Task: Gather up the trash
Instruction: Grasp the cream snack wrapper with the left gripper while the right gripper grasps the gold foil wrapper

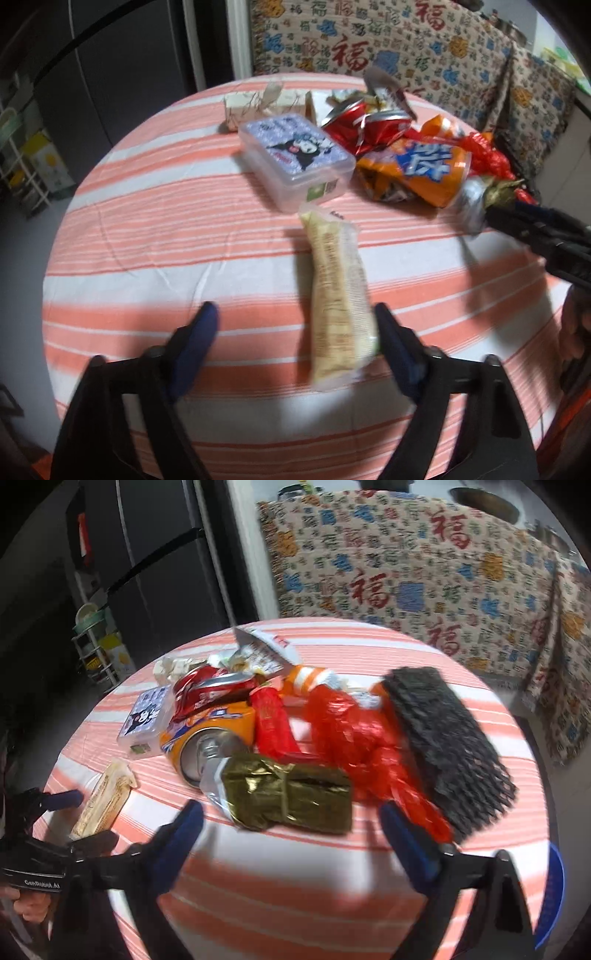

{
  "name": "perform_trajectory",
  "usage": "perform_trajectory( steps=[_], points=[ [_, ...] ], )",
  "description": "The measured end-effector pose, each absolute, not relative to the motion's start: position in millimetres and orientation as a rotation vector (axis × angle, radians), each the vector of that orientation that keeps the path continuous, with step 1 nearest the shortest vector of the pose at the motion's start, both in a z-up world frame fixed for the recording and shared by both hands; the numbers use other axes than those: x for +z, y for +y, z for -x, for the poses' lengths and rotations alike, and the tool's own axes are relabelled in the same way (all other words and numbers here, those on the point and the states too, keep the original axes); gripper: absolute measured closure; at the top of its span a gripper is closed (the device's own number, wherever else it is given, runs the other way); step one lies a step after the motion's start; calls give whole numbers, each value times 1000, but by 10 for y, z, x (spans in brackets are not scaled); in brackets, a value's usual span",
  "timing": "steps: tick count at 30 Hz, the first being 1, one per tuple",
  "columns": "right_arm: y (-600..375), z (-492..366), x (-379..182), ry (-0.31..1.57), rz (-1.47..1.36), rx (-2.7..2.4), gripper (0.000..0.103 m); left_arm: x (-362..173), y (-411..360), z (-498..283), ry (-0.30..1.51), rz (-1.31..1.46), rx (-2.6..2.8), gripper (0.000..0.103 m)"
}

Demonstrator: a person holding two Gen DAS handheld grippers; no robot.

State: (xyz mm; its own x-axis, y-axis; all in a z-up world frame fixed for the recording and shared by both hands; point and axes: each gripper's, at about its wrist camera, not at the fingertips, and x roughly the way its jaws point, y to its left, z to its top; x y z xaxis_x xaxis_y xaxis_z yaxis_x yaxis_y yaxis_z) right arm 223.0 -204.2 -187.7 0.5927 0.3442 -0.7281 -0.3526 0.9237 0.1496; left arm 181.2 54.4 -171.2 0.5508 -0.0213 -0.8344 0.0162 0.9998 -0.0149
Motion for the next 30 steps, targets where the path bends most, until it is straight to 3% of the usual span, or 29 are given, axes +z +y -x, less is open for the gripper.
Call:
perform_trajectory(
  steps=[4,7,8,10,12,14,16,19,21,23,24,25,27,30],
  points=[
    [-1943,-2038,-1880,885,-1,546,47,-1668,598,-1810,976,33,-50,47],
    [-1845,-1767,-1898,951,-26,686,49,-1662,644,-1778,971,37,-63,69],
    [-1798,-1636,-1898,966,3,721,49,-1660,656,-1776,972,37,-66,71],
    [-1758,-1505,-1861,946,76,699,44,-1656,678,-1797,976,43,-80,71],
    [-1745,-1451,-1779,896,167,647,30,-1652,690,-1788,978,41,-88,68],
    [-1684,-1444,-1689,843,252,619,29,-1653,703,-1806,978,31,-97,46],
    [-1623,-1479,-1637,824,306,626,28,-1640,681,-1826,965,12,-109,40],
    [-1437,-1651,-1607,795,422,675,28,-1643,621,-1896,961,-20,-135,41],
    [-1281,-1785,-1668,825,510,724,28,-1662,579,-1924,977,-38,-153,47],
    [-1182,-1941,-1784,889,555,766,28,-1688,551,-1906,990,-53,-161,66],
    [-1167,-2002,-1833,922,549,782,33,-1681,542,-1894,987,-64,-157,74],
    [-1170,-2042,-1871,957,536,795,46,-1673,546,-1884,990,-61,-162,83],
    [-1199,-2066,-1869,990,493,790,57,-1658,597,-1865,998,-8,-178,85],
    [-1316,-2006,-1766,1013,376,755,59,-1635,658,-1819,1006,68,-192,87]
  ],
)
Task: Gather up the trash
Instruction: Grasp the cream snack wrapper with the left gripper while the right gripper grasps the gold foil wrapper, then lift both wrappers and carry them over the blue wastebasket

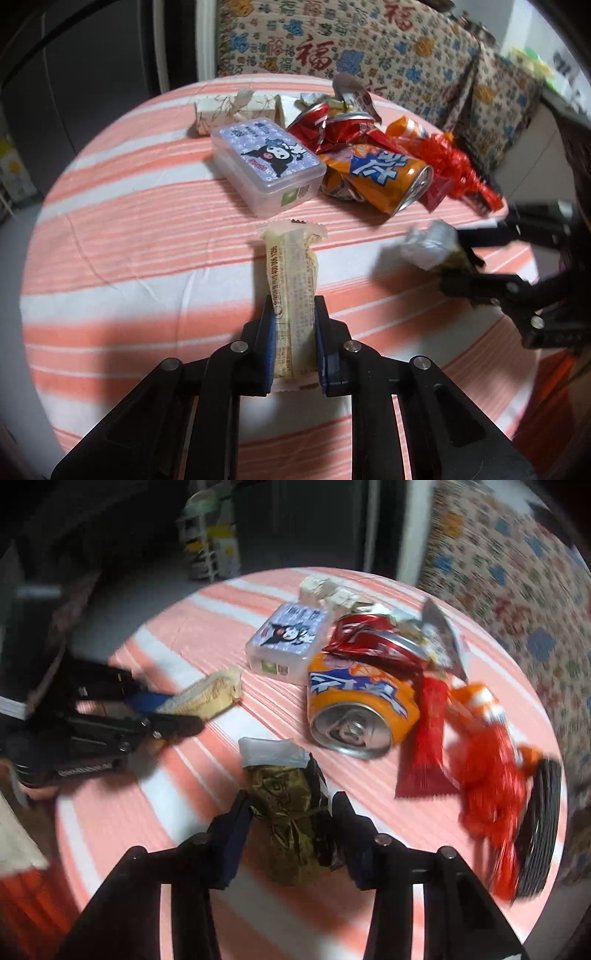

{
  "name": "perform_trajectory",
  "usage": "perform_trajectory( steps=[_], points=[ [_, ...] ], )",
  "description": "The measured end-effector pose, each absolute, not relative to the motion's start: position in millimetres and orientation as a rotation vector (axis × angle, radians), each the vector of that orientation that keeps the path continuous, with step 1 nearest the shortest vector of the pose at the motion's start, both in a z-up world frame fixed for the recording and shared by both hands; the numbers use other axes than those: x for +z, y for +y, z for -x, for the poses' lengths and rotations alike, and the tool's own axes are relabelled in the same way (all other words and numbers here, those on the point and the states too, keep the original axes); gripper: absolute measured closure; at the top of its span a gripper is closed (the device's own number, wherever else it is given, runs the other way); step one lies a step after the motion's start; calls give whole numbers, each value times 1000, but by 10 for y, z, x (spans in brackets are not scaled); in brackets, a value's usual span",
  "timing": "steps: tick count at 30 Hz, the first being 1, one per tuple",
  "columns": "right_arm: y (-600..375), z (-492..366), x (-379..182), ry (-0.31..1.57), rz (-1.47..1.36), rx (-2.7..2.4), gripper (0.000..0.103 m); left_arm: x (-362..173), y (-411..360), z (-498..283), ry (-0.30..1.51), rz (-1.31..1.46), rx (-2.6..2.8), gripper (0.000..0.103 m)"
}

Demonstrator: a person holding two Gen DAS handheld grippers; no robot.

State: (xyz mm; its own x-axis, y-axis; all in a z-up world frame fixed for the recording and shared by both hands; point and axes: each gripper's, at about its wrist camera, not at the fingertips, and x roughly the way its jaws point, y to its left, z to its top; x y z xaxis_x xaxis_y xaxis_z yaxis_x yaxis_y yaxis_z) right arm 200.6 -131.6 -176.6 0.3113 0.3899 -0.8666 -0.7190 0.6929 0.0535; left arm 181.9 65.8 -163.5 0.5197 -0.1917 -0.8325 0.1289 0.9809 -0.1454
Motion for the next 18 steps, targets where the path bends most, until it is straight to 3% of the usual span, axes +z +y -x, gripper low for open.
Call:
perform_trajectory(
  steps=[7,13,16,18],
  points=[
    [-1672,-1720,-1646,1023,103,655,60,-1520,484,-1651,991,124,-230,87],
    [-1781,-1531,-1767,981,168,434,58,-1621,201,-1576,973,46,-182,86],
    [-1754,-1545,-1899,902,192,391,47,-1695,195,-1578,953,41,-164,82],
    [-1793,-1607,-2021,913,173,373,28,-1696,183,-1595,949,22,-163,80]
  ],
)
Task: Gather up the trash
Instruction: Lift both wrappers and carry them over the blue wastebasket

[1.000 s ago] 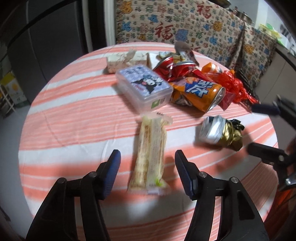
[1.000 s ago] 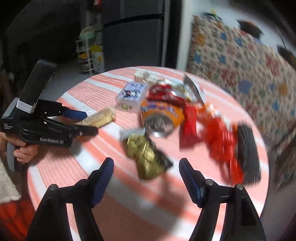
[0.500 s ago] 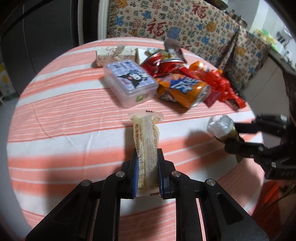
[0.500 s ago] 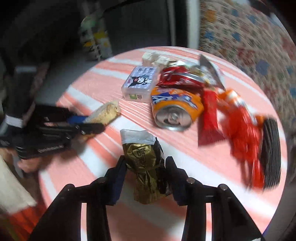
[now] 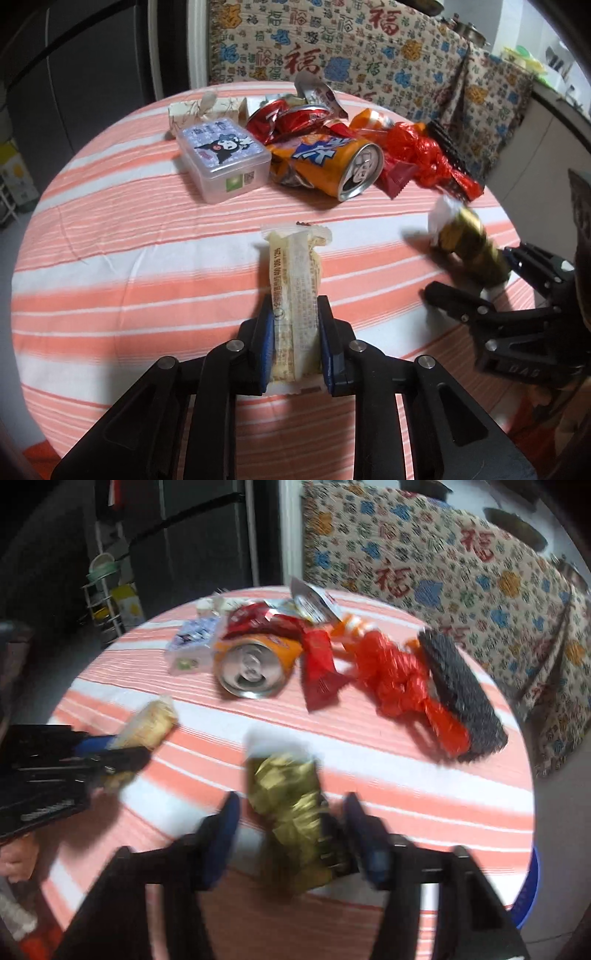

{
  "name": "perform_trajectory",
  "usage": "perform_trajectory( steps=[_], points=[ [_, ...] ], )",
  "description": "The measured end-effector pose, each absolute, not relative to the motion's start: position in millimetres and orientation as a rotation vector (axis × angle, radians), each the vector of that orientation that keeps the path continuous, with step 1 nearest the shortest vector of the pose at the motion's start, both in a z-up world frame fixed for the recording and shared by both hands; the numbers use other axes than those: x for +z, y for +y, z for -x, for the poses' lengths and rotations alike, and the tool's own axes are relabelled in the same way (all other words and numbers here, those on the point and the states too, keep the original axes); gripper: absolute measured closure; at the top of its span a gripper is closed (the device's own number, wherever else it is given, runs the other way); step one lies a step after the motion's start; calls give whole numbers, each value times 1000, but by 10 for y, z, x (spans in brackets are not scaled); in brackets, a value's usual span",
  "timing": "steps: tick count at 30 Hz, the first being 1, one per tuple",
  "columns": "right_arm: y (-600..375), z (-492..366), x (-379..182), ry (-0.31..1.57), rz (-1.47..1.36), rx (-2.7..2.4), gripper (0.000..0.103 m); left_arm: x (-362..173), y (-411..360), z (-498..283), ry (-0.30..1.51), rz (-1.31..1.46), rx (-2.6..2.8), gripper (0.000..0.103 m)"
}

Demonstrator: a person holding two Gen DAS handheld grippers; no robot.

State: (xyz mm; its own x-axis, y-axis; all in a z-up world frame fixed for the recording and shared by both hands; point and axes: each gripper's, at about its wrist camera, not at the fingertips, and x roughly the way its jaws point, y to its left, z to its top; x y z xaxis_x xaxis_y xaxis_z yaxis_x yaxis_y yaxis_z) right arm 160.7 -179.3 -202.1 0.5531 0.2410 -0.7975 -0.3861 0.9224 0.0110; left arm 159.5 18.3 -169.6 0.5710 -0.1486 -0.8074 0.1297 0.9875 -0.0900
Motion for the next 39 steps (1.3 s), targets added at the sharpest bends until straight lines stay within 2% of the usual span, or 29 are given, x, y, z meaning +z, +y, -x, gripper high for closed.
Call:
perform_trajectory(
  steps=[9,13,16,17,18,19,21,30,39],
  points=[
    [-1810,-1750,-2068,917,194,399,24,-1707,144,-1652,933,-28,-147,72],
    [-1825,-1757,-1964,960,214,414,24,-1705,163,-1620,949,-24,-149,47],
    [-1796,-1687,-1847,934,272,437,24,-1700,186,-1618,955,-11,-156,46],
    [-1771,-1689,-1842,945,275,466,24,-1699,187,-1619,958,-14,-159,49],
    [-1759,-1695,-1856,959,273,484,37,-1696,188,-1617,958,-19,-156,57],
    [-1741,-1712,-1878,980,267,504,54,-1689,192,-1615,960,-26,-160,88],
    [-1737,-1730,-1902,1013,237,519,58,-1670,223,-1614,970,0,-177,88],
    [-2276,-1527,-1484,961,26,487,59,-1402,-150,-1577,955,77,-299,89],
    [-3891,-1565,-1131,891,-108,138,59,-884,-1848,-1801,910,5,-597,88]
  ],
)
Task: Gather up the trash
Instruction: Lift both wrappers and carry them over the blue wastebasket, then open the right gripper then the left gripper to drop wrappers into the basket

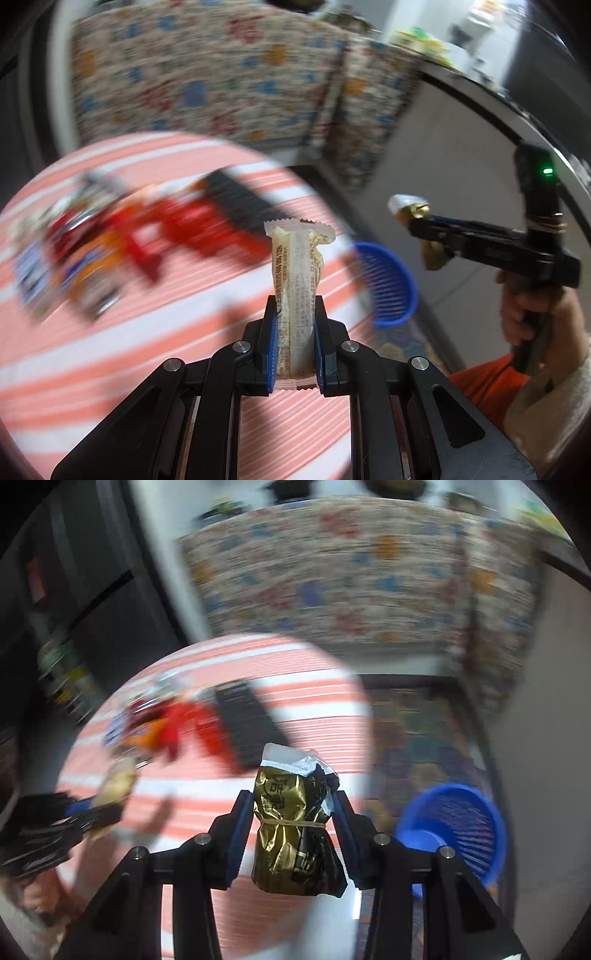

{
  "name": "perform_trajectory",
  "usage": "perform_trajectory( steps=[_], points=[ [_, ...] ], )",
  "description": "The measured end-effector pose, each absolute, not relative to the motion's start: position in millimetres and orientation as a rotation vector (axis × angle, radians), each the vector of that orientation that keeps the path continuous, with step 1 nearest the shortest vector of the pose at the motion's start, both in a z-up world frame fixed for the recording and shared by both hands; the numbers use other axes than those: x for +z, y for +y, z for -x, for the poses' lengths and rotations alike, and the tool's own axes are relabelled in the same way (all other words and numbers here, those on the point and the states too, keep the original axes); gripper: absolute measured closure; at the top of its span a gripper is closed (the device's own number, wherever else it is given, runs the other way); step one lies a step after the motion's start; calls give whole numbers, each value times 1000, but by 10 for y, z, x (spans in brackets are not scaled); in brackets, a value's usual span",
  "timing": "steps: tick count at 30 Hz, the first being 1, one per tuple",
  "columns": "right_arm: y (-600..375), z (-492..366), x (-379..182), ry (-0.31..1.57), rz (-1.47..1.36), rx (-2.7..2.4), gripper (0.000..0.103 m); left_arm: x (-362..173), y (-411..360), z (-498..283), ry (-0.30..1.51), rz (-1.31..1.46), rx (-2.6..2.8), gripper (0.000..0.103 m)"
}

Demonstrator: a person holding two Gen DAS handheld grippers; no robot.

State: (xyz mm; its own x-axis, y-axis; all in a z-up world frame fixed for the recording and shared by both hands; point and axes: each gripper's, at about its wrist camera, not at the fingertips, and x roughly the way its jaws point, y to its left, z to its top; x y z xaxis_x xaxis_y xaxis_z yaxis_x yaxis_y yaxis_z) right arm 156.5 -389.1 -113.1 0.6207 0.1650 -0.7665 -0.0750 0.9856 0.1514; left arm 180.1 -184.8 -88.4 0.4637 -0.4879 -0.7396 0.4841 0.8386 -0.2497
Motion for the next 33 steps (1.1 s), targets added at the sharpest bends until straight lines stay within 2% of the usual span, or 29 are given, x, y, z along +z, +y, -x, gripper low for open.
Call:
perform_trajectory(
  steps=[6,13,24,33],
  points=[
    [-4971,-1530,-1180,897,-192,-59,59,-930,-3095,-2027,936,-15,-733,88],
    [-5730,-1582,-1363,884,-298,-147,59,-1344,-4093,-2274,1004,-28,-789,88],
    [-6407,-1684,-2111,916,-405,-208,58,-1984,-4794,-2486,1082,-82,-784,88],
    [-6731,-1872,-2503,972,-494,-251,56,-2440,-5180,-2623,1111,-133,-790,87]
  ],
)
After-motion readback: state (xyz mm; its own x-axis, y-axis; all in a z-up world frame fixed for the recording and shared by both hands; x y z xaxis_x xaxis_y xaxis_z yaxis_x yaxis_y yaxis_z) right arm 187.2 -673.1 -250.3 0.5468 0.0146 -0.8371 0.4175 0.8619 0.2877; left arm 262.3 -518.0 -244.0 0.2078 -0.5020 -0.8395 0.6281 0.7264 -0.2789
